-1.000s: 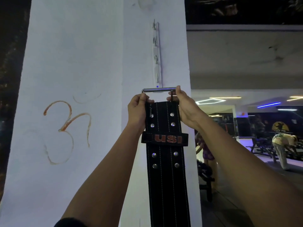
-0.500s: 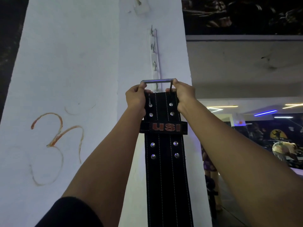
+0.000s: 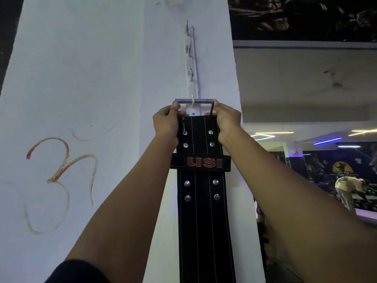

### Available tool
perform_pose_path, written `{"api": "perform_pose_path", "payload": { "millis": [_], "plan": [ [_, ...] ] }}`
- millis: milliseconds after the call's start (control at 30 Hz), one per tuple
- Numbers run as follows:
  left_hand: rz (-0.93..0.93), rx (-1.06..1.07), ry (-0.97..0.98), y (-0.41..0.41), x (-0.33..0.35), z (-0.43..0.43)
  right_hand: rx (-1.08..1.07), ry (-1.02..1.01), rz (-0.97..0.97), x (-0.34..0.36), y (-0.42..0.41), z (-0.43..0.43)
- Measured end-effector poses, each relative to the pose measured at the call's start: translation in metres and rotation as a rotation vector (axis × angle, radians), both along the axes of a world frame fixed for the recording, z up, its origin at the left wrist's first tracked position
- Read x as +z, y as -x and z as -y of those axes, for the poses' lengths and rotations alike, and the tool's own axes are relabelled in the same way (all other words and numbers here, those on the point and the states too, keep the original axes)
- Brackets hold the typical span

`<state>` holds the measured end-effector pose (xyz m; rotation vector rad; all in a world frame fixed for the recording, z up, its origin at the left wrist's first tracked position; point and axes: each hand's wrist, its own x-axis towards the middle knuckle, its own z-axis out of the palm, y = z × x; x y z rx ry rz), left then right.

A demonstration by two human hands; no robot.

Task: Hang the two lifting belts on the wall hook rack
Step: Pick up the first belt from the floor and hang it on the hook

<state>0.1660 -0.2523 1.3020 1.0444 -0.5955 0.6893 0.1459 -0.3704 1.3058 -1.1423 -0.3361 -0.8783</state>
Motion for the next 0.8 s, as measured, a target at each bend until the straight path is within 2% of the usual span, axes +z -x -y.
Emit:
{"api": "perform_pose_path", "payload": {
  "millis": [233, 467, 600, 800],
  "plan": [
    [-0.008, 0.116, -0.171, 0.007, -0.016, -0.011, 0.070, 0.155, -0.073, -0.028, 0.020, 0.006],
    [-0.160, 0.000, -0.321, 0.029, -0.081, -0.024, 0.080, 0.355, -0.134, -0.075, 0.027, 0.019],
    [-0.215, -0.095, -0.241, 0.040, -0.125, -0.021, 0.117, 0.318, -0.218, -0.112, 0.036, 0.018],
    [-0.294, 0.002, -0.312, 0.054, -0.194, -0.014, 0.158, 0.244, -0.252, -0.169, 0.060, 0.017]
  ]
}}
